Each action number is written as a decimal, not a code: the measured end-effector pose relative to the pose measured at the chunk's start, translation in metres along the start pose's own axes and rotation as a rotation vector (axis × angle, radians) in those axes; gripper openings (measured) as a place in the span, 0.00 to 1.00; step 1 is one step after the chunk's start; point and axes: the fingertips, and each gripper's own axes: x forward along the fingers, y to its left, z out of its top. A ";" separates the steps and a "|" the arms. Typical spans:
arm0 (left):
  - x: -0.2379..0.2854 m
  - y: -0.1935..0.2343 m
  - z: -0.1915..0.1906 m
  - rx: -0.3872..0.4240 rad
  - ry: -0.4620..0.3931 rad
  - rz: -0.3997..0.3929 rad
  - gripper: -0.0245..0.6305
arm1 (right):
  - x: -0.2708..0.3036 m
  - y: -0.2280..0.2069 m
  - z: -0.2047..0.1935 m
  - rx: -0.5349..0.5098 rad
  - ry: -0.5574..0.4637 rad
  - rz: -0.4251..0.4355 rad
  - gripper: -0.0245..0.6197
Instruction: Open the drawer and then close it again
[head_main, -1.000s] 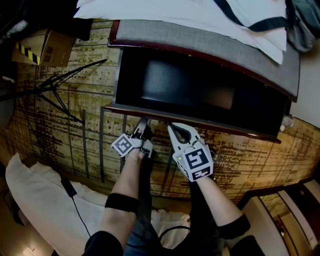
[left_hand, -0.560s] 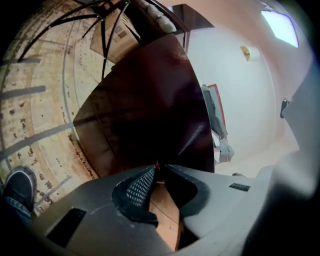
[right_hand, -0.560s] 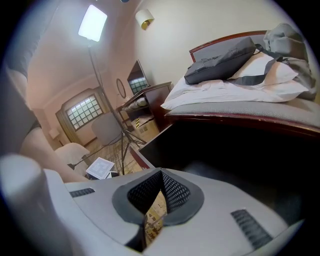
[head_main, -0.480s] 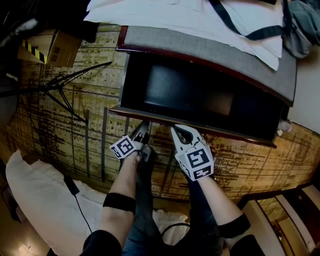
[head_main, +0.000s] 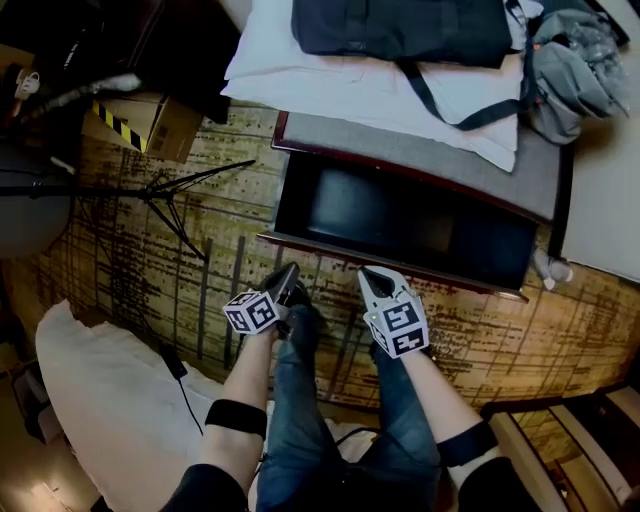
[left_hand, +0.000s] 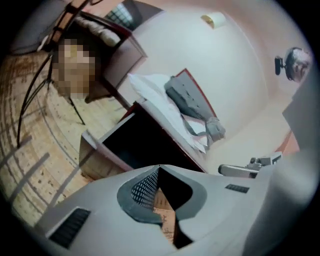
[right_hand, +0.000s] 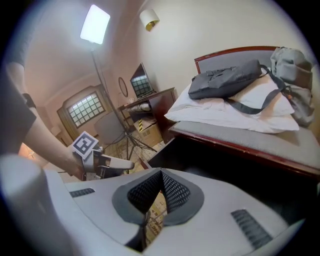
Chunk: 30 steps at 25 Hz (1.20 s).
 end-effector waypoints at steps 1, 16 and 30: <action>-0.010 -0.021 0.010 0.046 0.012 -0.003 0.04 | -0.015 0.002 0.009 0.000 -0.002 -0.008 0.04; -0.118 -0.297 0.146 0.552 -0.100 0.030 0.04 | -0.221 -0.010 0.155 -0.005 -0.154 -0.176 0.04; -0.156 -0.436 0.204 0.875 -0.209 -0.039 0.04 | -0.347 -0.021 0.210 -0.003 -0.290 -0.358 0.04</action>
